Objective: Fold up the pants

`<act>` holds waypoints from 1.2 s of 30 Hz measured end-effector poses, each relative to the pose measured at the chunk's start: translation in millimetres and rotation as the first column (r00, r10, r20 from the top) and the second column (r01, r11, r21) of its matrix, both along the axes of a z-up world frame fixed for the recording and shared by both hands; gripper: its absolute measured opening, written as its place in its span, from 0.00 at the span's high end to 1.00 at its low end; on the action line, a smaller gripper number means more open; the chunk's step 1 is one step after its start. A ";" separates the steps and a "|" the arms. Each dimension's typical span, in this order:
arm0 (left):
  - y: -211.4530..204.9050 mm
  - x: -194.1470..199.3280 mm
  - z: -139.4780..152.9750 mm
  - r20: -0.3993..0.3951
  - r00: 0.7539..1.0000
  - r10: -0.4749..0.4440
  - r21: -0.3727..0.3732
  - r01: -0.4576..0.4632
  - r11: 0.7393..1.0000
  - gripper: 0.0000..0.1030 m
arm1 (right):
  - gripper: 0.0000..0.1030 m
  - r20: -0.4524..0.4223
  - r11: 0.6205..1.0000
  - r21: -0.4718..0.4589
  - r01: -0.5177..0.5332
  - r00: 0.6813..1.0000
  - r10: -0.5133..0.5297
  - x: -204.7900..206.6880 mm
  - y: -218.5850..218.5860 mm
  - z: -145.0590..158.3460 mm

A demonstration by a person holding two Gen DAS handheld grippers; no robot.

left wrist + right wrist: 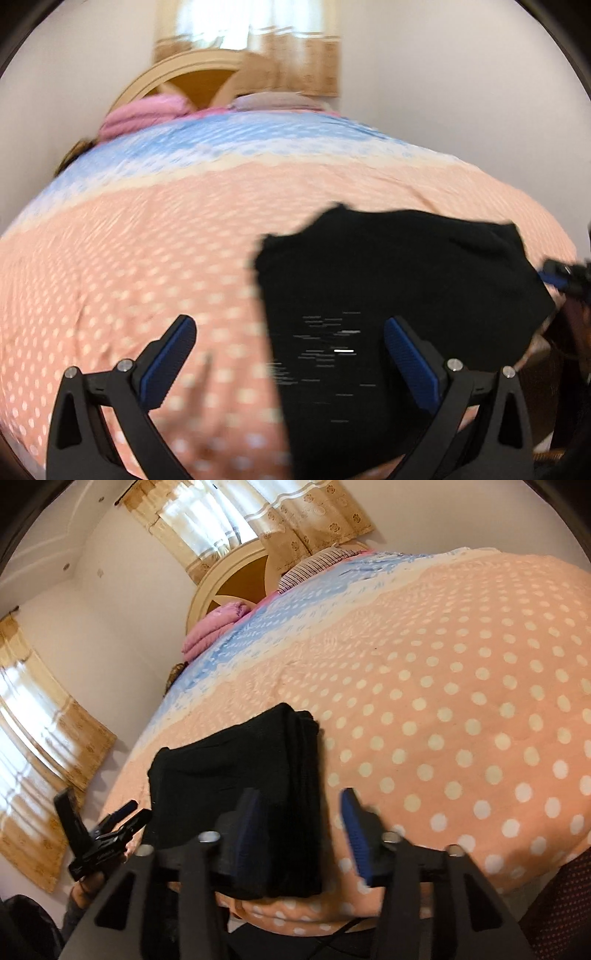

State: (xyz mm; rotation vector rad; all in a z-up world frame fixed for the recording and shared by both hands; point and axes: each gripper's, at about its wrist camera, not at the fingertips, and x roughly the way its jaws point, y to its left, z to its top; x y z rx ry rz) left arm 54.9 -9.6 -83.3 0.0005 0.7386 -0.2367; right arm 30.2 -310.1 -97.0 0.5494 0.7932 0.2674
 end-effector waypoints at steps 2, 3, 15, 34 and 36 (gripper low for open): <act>16.4 8.7 -8.4 -0.040 0.999 0.027 -0.048 -0.029 0.998 0.00 | 0.44 -0.012 1.000 -0.012 -0.008 1.000 0.008 3.7 2.9 -5.4; 21.7 11.6 -12.4 -0.058 0.998 0.035 -0.067 -0.039 0.997 0.00 | 0.44 -0.023 1.000 -0.008 -0.012 1.000 0.012 4.2 2.0 -8.5; -2.9 20.6 -26.0 -0.050 0.998 -0.026 -0.047 0.023 0.999 0.00 | 0.44 0.013 0.998 -0.041 -0.054 0.998 0.054 28.4 23.7 -19.0; -13.8 22.5 -22.2 -0.025 0.994 -0.104 -0.070 0.102 0.992 0.22 | 0.57 0.044 0.999 0.000 -0.044 0.998 0.044 27.8 28.7 -24.7; -12.9 22.7 -21.9 -0.026 0.994 -0.110 -0.083 0.107 0.991 0.25 | 0.57 0.045 0.999 0.004 -0.046 0.998 0.046 27.2 27.9 -25.6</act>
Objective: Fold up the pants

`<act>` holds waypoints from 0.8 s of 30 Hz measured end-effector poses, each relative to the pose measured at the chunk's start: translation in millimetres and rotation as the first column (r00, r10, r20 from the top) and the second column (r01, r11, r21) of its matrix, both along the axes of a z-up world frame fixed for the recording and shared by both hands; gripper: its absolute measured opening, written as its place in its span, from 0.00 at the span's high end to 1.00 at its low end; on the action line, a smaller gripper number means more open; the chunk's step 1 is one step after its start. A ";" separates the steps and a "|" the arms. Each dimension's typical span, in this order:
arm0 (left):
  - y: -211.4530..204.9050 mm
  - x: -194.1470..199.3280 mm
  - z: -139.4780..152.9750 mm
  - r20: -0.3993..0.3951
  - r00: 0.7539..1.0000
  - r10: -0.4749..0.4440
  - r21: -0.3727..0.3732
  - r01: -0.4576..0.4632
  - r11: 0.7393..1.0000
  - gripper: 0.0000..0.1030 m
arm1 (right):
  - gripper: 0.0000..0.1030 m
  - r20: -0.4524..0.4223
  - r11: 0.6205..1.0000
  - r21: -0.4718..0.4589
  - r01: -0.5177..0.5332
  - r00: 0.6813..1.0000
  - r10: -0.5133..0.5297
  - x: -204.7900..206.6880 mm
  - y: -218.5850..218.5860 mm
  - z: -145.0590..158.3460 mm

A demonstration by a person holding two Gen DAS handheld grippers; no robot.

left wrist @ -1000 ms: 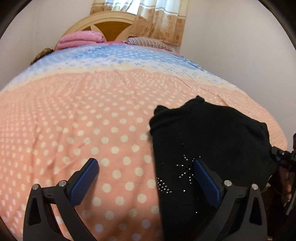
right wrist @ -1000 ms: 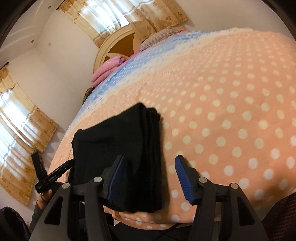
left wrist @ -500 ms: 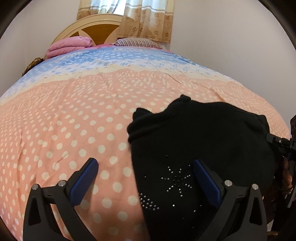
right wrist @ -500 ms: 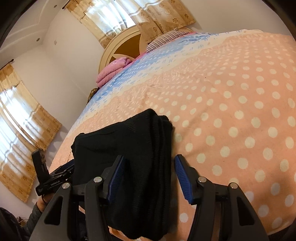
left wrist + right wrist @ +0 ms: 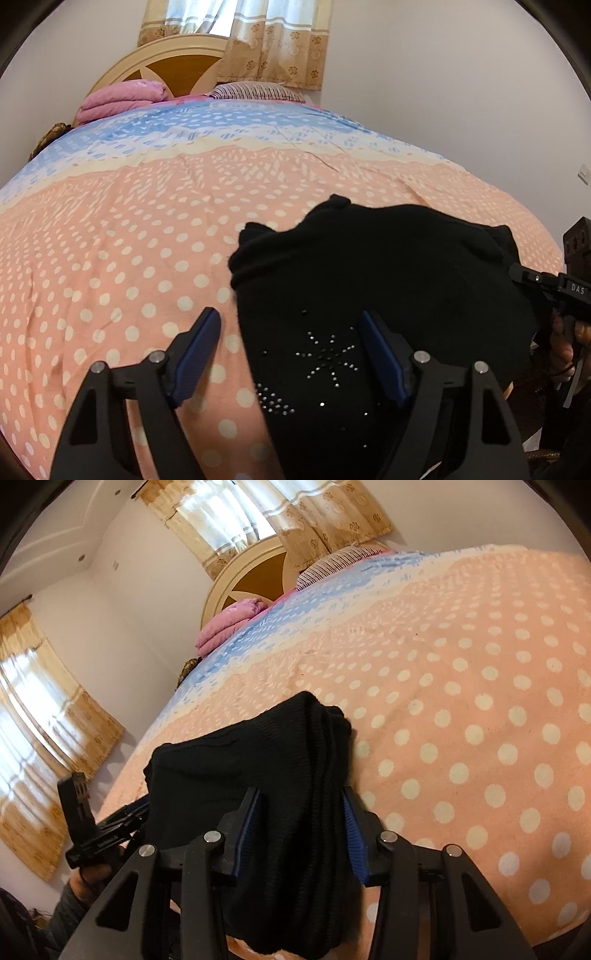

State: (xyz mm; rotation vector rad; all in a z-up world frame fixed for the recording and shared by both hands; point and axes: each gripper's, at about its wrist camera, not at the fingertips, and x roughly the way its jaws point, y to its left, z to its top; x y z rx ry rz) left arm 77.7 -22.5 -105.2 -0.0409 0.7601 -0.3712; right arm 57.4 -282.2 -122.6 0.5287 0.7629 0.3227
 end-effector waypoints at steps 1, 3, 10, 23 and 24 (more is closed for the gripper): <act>0.8 0.2 0.6 -0.002 1.000 -0.012 -0.018 0.012 1.000 0.30 | 0.57 0.002 1.000 -0.009 0.000 1.000 0.000 -0.5 1.5 0.6; 1.8 0.3 1.0 -0.004 1.000 -0.019 -0.037 0.018 0.999 0.35 | 0.57 0.001 1.000 -0.011 -0.003 1.000 0.003 -0.1 2.2 0.3; 4.7 -2.6 4.3 0.005 1.000 -0.030 -0.066 0.030 0.997 0.65 | 0.71 0.028 0.999 -0.034 -0.009 1.000 0.010 -7.3 8.0 9.7; 29.9 -10.1 25.5 0.011 1.000 -0.019 -0.258 0.022 0.966 0.87 | 0.76 0.084 0.995 -0.077 -0.068 0.994 0.074 -18.9 29.6 56.5; 32.1 -10.8 28.4 0.016 1.000 -0.021 -0.267 0.025 0.963 0.87 | 0.76 0.090 0.993 -0.084 -0.078 0.992 0.085 -18.3 33.5 62.3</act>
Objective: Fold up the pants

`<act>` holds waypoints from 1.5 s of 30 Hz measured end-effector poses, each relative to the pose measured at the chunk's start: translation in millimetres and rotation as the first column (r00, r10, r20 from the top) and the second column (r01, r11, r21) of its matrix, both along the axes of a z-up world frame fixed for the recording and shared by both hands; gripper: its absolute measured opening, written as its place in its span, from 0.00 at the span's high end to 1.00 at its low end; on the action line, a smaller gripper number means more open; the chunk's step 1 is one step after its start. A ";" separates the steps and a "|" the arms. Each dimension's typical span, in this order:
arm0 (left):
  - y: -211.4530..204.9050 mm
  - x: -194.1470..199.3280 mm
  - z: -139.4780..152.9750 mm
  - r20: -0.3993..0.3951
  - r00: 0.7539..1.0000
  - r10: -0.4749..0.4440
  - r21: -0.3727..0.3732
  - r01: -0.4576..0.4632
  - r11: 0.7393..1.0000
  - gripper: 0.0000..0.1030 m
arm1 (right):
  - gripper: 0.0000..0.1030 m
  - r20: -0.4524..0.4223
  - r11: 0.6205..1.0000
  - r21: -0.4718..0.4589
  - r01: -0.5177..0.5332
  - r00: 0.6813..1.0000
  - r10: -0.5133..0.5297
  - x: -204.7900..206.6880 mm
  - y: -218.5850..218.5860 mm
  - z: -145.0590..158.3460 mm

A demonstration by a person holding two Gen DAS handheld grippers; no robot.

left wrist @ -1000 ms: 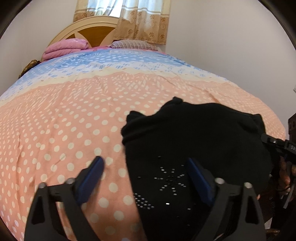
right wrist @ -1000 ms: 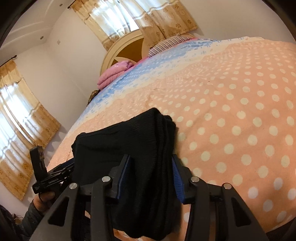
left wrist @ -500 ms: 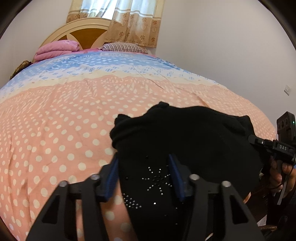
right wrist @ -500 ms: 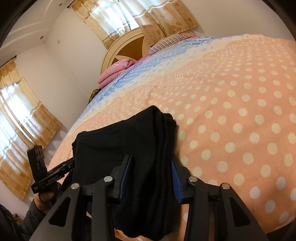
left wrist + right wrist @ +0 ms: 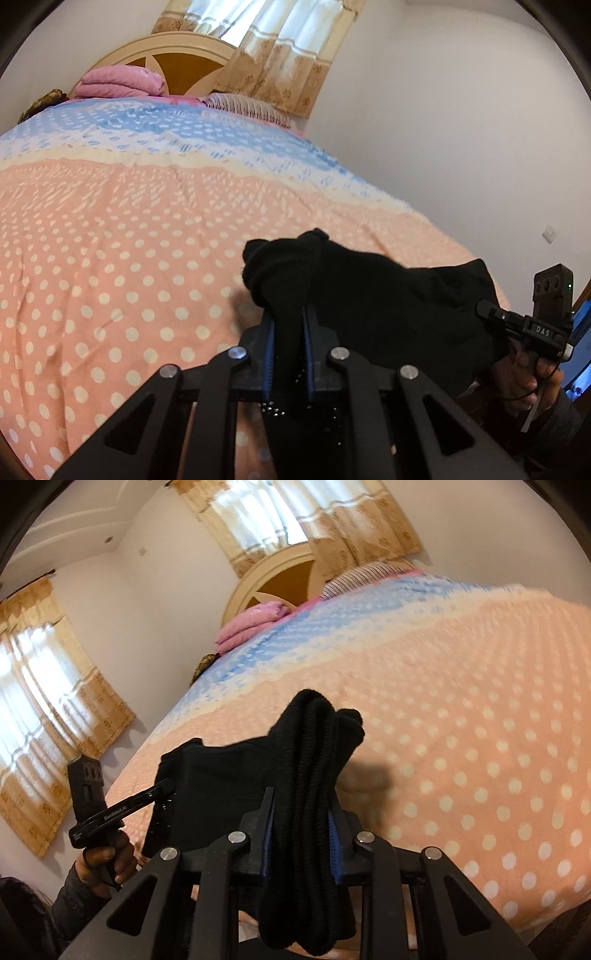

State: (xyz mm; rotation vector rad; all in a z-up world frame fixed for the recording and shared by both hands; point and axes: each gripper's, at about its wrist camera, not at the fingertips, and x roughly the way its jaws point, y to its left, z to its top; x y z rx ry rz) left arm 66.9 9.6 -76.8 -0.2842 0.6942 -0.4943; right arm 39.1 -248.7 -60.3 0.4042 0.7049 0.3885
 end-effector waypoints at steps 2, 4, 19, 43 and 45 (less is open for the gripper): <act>4.7 -2.5 5.1 0.010 1.000 0.004 -0.014 -0.004 1.000 0.87 | 0.76 0.011 1.000 -0.010 -0.024 1.000 0.024 4.8 8.8 9.3; 11.5 -4.1 10.4 0.020 1.000 0.021 -0.017 -0.021 1.000 0.87 | 0.76 0.019 0.998 -0.020 -0.052 0.998 0.052 14.7 19.6 15.2; 140.0 -17.3 37.2 0.082 0.943 0.324 0.057 -0.329 0.943 0.87 | 0.76 0.041 0.940 -0.038 -0.338 0.940 0.339 147.5 169.4 23.7; 184.0 -4.2 -42.9 0.015 0.838 0.546 0.319 -0.521 0.792 0.43 | 0.62 -0.156 0.930 0.033 -0.366 0.917 0.366 224.4 239.5 -61.5; 187.7 -8.3 -42.4 0.015 0.834 0.552 0.319 -0.527 0.787 0.39 | 0.59 -0.160 0.933 0.034 -0.358 0.920 0.358 223.8 237.9 -61.9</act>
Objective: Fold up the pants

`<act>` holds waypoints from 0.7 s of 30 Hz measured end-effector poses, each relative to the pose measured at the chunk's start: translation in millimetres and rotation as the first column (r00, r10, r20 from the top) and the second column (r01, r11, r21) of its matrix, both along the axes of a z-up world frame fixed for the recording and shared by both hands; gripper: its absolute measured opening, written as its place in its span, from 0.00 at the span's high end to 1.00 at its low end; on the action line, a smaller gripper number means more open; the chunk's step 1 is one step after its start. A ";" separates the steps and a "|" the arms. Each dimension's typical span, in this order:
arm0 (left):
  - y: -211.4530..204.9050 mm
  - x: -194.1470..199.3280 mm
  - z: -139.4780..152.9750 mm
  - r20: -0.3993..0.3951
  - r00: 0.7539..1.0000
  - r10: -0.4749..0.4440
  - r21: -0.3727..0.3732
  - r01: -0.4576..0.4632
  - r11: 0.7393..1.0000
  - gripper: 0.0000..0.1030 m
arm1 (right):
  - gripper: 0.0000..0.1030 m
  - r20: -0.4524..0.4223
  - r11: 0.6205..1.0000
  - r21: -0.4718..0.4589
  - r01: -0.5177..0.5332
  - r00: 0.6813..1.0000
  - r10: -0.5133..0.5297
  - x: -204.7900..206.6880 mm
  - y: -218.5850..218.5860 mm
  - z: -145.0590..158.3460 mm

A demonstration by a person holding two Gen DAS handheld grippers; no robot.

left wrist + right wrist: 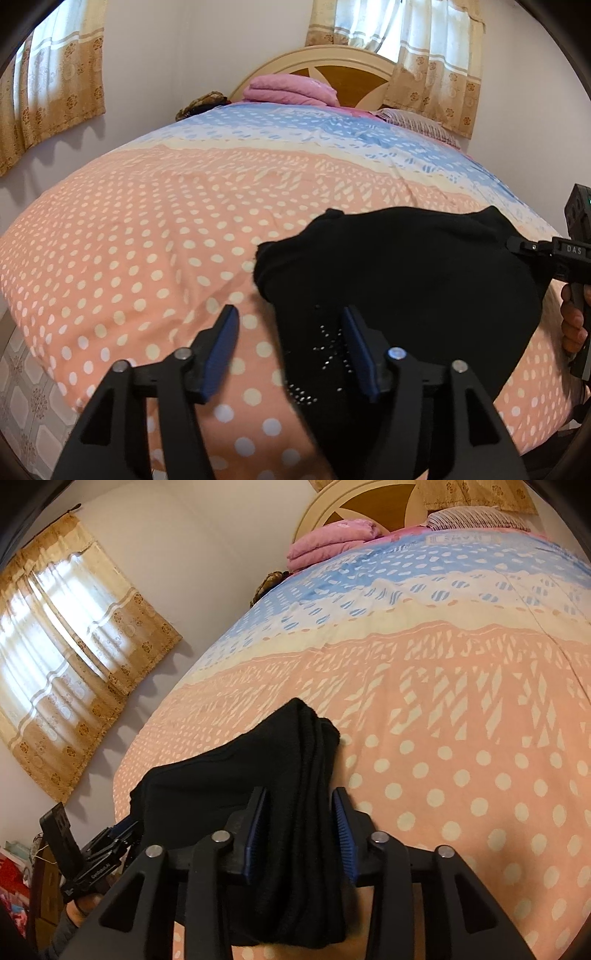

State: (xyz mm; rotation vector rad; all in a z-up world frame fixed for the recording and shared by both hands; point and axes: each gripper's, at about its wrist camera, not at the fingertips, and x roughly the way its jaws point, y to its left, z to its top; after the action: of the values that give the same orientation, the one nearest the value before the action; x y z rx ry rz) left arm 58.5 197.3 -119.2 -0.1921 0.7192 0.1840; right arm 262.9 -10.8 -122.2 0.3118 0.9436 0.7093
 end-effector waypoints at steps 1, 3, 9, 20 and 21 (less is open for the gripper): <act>1.8 -3.0 0.7 0.001 1.000 0.002 0.003 -0.002 1.000 0.37 | 0.58 -0.005 1.000 0.005 0.004 1.000 -0.004 -0.4 -1.5 -0.4; 2.4 -6.7 2.0 -0.001 1.000 0.002 0.007 -0.002 1.000 0.37 | 0.58 -0.004 1.000 0.004 0.006 1.000 -0.006 -2.0 -3.8 -0.1; 2.4 -11.9 7.3 -0.005 1.000 0.011 0.022 -0.011 1.000 0.37 | 0.55 0.014 1.000 -0.013 0.021 1.000 -0.021 -9.3 -9.7 3.3; -3.9 -35.2 37.2 0.040 0.999 -0.007 0.068 0.004 0.998 0.31 | 0.53 0.116 0.981 -0.070 0.178 0.979 -0.170 -33.9 -42.1 33.5; -4.8 -38.0 39.7 0.042 0.999 -0.008 0.071 0.005 0.997 0.31 | 0.53 0.121 0.976 -0.074 0.204 0.974 -0.194 -37.1 -47.3 37.3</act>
State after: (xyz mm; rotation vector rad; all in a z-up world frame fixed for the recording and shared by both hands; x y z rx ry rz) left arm 20.6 192.6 -79.5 -0.1252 0.6696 0.1981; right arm 225.9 -58.0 -84.9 0.2825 0.8200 0.4956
